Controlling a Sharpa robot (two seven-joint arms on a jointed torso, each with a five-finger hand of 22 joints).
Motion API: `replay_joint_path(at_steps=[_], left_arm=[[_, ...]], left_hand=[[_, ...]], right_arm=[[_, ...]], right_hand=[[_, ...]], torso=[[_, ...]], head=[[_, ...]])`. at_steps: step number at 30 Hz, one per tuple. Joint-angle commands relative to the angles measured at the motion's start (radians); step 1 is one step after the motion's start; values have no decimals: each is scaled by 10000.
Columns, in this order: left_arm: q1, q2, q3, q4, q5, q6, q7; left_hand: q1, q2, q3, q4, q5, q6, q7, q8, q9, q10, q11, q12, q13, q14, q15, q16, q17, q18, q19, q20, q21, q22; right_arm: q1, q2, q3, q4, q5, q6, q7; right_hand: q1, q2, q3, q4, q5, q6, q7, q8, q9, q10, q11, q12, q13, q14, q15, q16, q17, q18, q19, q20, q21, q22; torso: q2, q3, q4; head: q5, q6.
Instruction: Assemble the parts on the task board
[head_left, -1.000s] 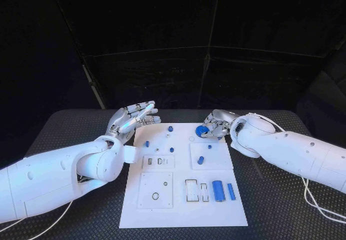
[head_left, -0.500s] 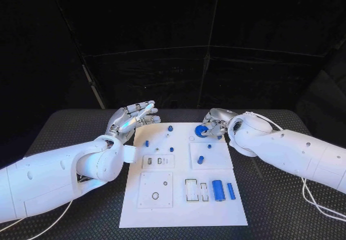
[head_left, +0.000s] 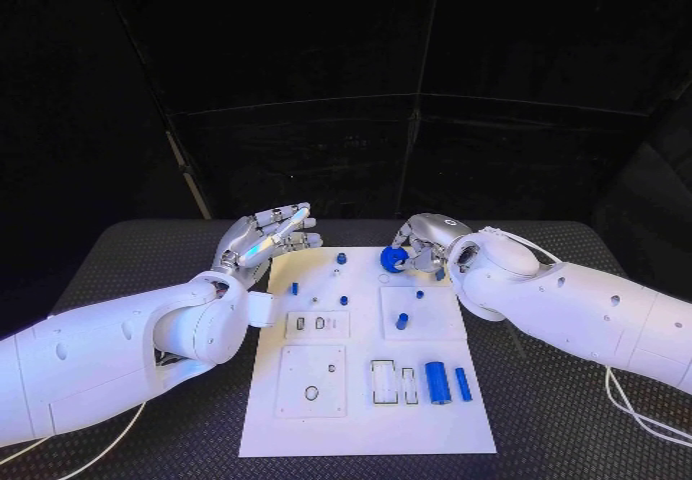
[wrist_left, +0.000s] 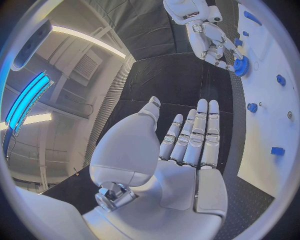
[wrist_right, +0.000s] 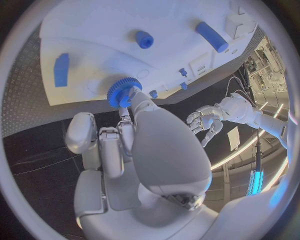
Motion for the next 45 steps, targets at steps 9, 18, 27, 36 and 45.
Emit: replay_joint_path(at_steps=[9,18,27,36,45], left_arm=[[13,19,9,3,-63,132,41],[14,30,9,5,-63,131,42],[17,37,10,12,-63,132,44],[21,24,11,30,-63,126,41],[22,22,11,29,-63,120,36]], left_hand=[[52,75,-8,-85,25,18,831,-48,-10,-65,20,-74,-10,-28,61,-71,-13,95,47,31,32,-17],[66,92,-1,-100,25,14,830,-55,-10,-68,20,-81,-9,-30,61,-77,-17,95,44,31,30,-20],[66,92,-1,-100,25,14,830,-55,-10,-68,20,-81,-9,-30,61,-77,-17,95,44,31,30,-20],[66,92,-1,-100,25,14,830,-55,-10,-68,20,-81,-9,-30,61,-77,-17,95,44,31,30,-20],[66,92,-1,-100,25,14,830,-55,-10,-68,20,-81,-9,-30,61,-77,-17,95,44,31,30,-20]], right_arm=[[25,856,3,184,-539,-594,105],[25,1682,-11,-347,-780,-442,34],[23,2130,-270,-605,-821,-136,82],[23,2290,-352,-740,-826,103,-14],[23,2388,-374,-856,-836,-56,-158]], right_hand=[[-241,57,141,19,28,474,-251,111,12,38,2,21,-1,855,-79,37,1748,-176,38,-45,56,16],[-376,8,202,40,6,447,-235,56,-17,35,15,13,3,855,-71,37,1750,-178,41,-45,56,17],[-482,-30,244,55,-18,414,-218,6,-39,11,30,-12,-21,854,-60,35,1745,-177,35,-38,51,6],[-703,-159,310,69,-122,252,-144,-160,-95,-105,91,-126,-151,847,-13,26,1723,-176,17,-3,35,-18],[-1192,-579,201,189,-383,-963,216,-977,-151,-553,416,-515,-641,846,260,27,1725,-171,-36,227,-2,-84]], torso=[[20,-10,44],[21,-14,5],[15,-2,12],[7,14,0],[9,20,-11]], head=[[22,17],[59,-23],[58,-69],[100,-85],[120,-79]])
